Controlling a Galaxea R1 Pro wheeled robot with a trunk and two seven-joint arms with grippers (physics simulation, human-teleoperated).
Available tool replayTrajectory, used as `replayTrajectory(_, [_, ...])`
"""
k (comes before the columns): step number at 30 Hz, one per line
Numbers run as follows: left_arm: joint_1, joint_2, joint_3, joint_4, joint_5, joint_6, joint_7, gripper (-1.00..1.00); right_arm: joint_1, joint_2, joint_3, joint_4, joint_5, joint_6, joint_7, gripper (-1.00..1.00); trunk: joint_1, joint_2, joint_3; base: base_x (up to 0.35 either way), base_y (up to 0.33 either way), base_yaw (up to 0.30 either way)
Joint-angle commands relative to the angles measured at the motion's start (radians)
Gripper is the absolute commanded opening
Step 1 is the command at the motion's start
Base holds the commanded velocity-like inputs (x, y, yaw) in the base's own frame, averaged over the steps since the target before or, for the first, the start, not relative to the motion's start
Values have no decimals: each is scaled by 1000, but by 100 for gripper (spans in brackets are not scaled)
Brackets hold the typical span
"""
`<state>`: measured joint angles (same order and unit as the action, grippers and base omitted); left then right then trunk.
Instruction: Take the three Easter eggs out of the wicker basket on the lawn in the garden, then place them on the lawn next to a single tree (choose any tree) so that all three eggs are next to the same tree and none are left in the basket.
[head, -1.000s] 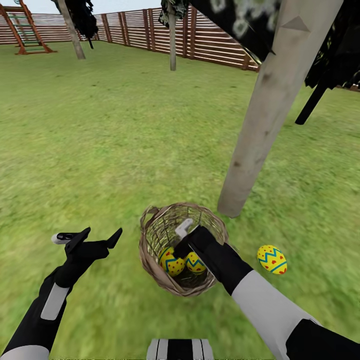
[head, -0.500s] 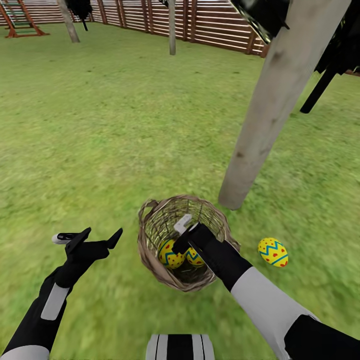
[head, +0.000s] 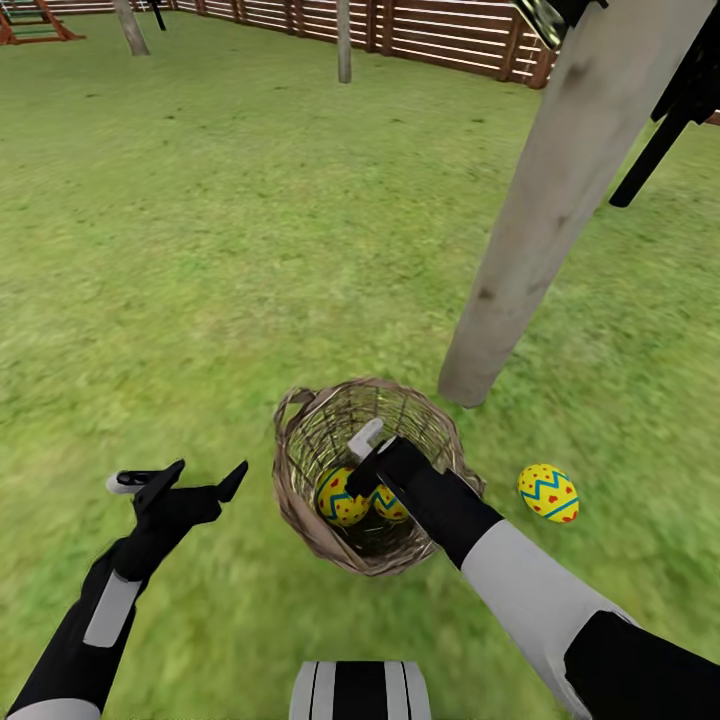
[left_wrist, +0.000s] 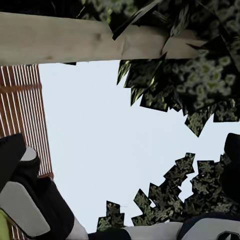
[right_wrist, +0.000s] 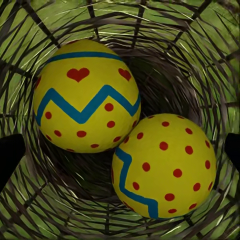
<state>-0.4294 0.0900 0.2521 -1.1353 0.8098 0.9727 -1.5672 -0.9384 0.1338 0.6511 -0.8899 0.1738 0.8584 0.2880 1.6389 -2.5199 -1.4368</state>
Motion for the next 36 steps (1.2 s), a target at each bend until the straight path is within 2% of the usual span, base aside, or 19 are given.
replayTrajectory(1, [6,0,0,0,0,11,-4,100,-1,0,1,-1,10,3,8,100,0,0,-1,0,0,0])
replayTrajectory(3, [7,-1,-1,0,-1,11,-4,100,0,1,-1,3,12,9,8,100,0,0,-1,0,0,0])
replayTrajectory(8, [10,-2,3,-5,-3,11,5,100,-28,27,-5,31,8,37,4,100,0,0,-1,0,0,0])
replayTrajectory(14, [11,-10,-1,-7,-8,6,9,100,-61,34,-8,65,-1,70,8,100,0,0,-1,0,0,0])
replayTrajectory(27, [11,-15,-1,-7,-10,4,12,100,-135,41,-10,137,-70,133,7,100,0,0,-1,0,0,0])
replayTrajectory(28, [11,-15,-1,-7,-10,4,12,100,-278,41,-9,460,-190,133,7,100,0,0,-1,0,0,0])
replayTrajectory(36, [11,-16,-2,-5,-9,4,11,100,-282,41,-8,463,-190,133,10,100,0,0,-1,0,0,0])
